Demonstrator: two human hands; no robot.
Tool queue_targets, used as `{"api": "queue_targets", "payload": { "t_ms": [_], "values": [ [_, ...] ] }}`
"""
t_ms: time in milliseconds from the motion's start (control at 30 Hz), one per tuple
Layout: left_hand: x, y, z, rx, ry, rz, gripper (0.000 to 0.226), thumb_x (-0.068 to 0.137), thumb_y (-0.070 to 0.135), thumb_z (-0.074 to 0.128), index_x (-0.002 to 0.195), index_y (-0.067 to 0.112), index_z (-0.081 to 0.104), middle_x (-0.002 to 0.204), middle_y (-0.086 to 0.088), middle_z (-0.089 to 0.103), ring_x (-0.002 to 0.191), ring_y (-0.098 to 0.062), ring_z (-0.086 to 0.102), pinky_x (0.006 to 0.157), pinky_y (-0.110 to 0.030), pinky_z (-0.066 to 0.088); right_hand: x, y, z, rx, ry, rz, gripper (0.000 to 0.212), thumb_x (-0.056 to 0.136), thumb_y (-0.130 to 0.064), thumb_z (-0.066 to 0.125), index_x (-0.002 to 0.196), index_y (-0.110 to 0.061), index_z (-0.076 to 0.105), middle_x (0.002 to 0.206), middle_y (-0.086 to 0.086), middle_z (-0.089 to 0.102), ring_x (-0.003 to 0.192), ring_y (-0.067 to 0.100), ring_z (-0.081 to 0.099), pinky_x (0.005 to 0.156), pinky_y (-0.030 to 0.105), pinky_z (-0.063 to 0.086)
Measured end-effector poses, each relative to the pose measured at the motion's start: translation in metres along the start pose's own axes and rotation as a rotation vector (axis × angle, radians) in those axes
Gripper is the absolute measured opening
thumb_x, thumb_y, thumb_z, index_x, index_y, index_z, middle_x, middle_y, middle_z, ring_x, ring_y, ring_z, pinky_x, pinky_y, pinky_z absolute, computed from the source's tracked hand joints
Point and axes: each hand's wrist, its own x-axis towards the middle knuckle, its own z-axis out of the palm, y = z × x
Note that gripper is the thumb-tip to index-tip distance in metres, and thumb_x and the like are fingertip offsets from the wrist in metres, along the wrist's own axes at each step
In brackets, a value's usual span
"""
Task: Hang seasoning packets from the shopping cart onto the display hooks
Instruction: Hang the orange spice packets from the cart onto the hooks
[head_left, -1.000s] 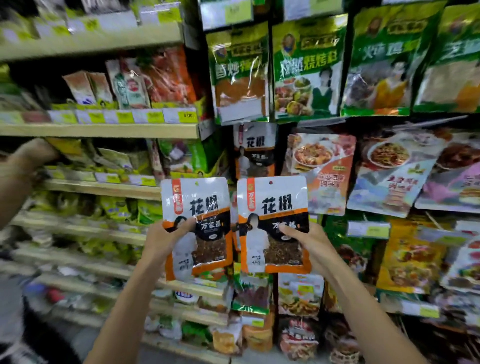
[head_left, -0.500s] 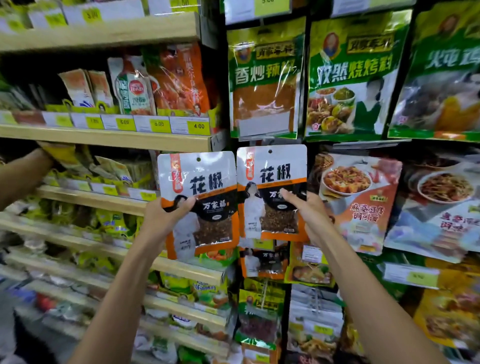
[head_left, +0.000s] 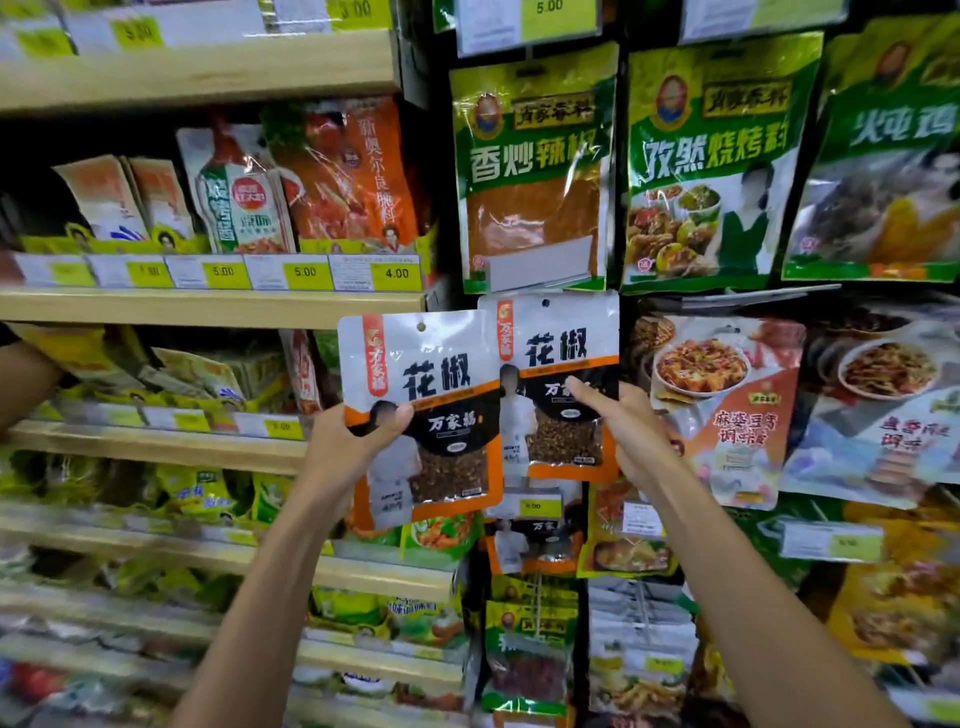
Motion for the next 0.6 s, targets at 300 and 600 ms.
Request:
{"api": "queue_targets", "payload": {
  "t_ms": [300,600],
  "values": [
    [0.013,-0.006,0.004,-0.064,-0.072,0.035,0.024,0.067,0.033,0.073,0.083,0.016,0.067,0.074,0.013,0.071,0.071,0.000,0.064,0.060,-0.012,0.048,0.002,0.012,0.004,0.001,0.038,-0.010,0.023,0.083,-0.034,0.072,0.104,-0.029,0.063,0.101,-0.019,0.064,0.094,-0.007,0.054,0.090,0.027,0.036],
    [0.025,-0.012,0.015,-0.096,-0.095,0.016,0.036,0.064,0.036,0.073,0.098,0.023,0.067,0.088,0.012,0.073,0.087,-0.002,0.067,0.070,-0.017,0.053,0.036,0.008,0.009,-0.046,0.141,0.004,0.062,0.085,-0.034,0.070,0.135,-0.007,0.047,0.111,-0.005,0.055,0.103,0.010,0.051,0.092,0.029,0.031]
  ]
}}
